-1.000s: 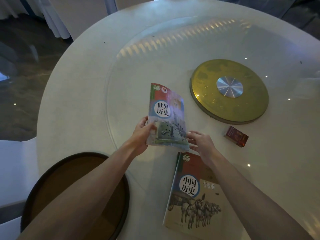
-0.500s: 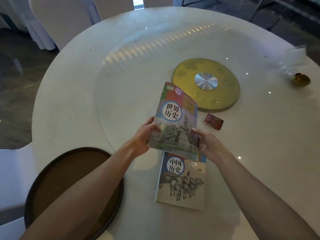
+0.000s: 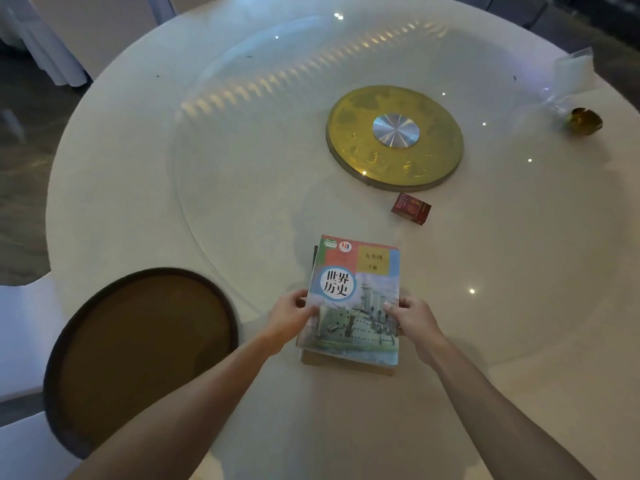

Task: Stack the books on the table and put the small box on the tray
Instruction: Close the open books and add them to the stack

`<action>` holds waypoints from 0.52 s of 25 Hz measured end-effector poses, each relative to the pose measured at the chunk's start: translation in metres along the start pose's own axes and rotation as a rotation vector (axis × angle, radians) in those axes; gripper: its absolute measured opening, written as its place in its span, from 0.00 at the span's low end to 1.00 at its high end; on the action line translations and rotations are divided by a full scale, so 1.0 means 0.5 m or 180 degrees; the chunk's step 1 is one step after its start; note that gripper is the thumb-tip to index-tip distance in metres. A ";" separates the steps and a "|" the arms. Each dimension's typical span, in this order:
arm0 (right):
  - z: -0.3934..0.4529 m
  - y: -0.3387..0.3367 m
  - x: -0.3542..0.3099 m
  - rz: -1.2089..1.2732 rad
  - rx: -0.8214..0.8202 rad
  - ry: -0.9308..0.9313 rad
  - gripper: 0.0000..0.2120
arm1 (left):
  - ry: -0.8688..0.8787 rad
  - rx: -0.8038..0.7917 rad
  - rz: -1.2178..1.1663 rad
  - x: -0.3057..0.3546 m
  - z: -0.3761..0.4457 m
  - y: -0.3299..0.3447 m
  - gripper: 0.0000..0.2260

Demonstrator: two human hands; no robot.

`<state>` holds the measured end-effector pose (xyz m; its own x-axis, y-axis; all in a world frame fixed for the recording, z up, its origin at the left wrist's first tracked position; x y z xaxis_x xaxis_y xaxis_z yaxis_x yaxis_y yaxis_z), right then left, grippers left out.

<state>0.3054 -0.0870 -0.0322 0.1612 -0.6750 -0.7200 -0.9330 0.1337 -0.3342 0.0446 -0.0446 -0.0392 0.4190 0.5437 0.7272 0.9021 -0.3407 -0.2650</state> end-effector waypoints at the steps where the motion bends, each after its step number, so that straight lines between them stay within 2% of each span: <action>1: -0.007 0.004 0.010 -0.0075 0.0066 -0.0048 0.07 | 0.0167 0.0127 0.0347 -0.009 -0.003 0.005 0.08; 5: -0.027 0.016 0.033 -0.0489 0.0443 -0.0155 0.07 | 0.0428 0.0376 0.0908 -0.042 -0.015 0.022 0.12; 10: -0.031 0.029 0.038 -0.1188 0.0555 -0.0523 0.06 | 0.0569 0.0713 0.1357 -0.055 -0.024 0.018 0.17; 13: -0.029 0.033 0.040 -0.1601 0.0697 -0.0567 0.13 | 0.0484 0.0572 0.1239 -0.053 -0.019 0.021 0.18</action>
<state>0.2886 -0.1085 -0.0432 0.6372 -0.5642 -0.5250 -0.6423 -0.0122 -0.7664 0.0421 -0.0698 -0.0550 0.7225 0.2781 0.6330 0.6898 -0.3514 -0.6330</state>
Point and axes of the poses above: each hand's wrist, its own z-axis towards the middle knuckle, its own y-axis out of the palm, x = y × z, the point moved 2 cm from there along z, towards the middle knuckle, and after that the axes turned 3 degrees about -y, right-handed, at the moved point
